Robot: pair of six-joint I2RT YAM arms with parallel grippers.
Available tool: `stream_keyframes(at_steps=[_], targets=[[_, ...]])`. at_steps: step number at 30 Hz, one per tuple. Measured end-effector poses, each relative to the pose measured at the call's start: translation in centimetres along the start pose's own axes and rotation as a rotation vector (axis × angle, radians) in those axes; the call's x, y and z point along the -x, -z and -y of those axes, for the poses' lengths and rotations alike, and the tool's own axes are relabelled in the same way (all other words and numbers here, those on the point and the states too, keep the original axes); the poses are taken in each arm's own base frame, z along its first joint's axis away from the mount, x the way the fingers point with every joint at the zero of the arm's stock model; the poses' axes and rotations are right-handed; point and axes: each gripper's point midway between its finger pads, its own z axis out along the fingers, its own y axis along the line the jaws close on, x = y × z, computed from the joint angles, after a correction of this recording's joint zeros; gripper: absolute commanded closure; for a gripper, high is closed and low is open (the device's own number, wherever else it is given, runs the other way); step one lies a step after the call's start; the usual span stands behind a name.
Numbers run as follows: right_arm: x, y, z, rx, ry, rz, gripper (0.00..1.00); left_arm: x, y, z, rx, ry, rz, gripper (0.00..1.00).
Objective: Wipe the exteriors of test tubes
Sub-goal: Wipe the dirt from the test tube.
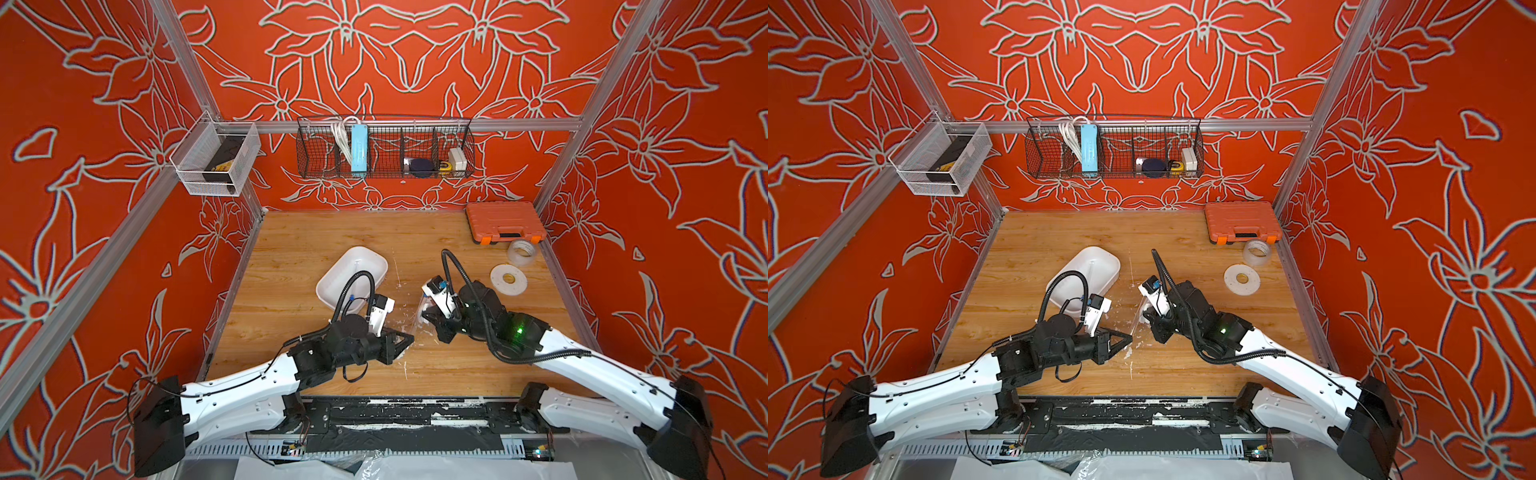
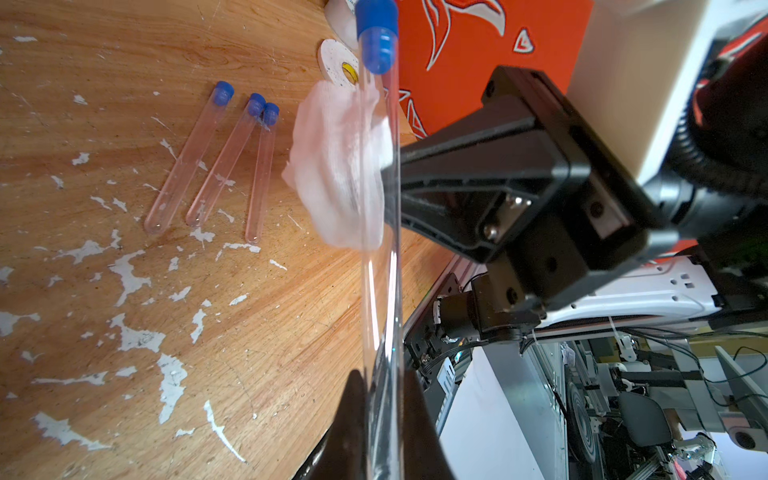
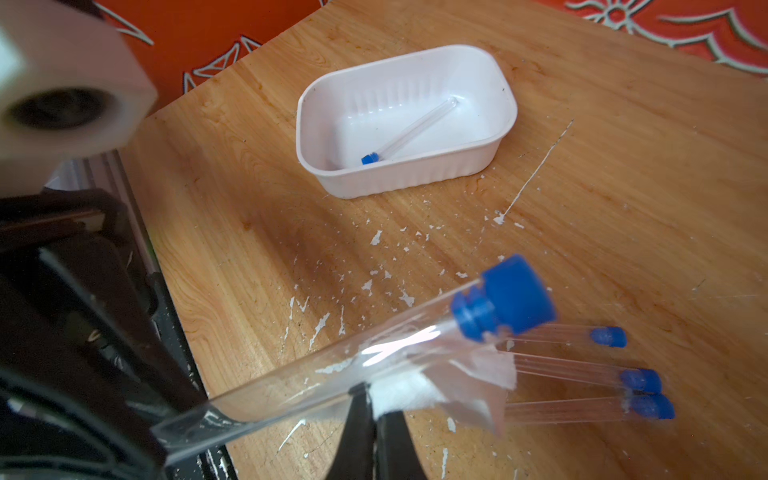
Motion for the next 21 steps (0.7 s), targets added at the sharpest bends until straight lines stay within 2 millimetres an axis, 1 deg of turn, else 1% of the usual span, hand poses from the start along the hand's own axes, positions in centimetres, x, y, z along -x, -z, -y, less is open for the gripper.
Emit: stream_keyframes(at_steps=[3, 9, 15, 21], targets=[[0.8, 0.3, 0.9, -0.02, -0.003, 0.017, 1.0, 0.0, 0.0, 0.0, -0.001, 0.0, 0.0, 0.91], [0.8, 0.4, 1.7, -0.033, -0.007, 0.016, 1.0, 0.0, 0.0, 0.0, 0.0, 0.0, 0.0, 0.91], [0.7, 0.4, 1.0, 0.004, -0.007, 0.011, 1.0, 0.0, 0.0, -0.1, 0.004, 0.0, -0.001, 0.91], [0.6, 0.5, 0.1, 0.03, -0.004, 0.007, 1.0, -0.5, -0.7, -1.0, 0.035, 0.002, -0.02, 0.91]])
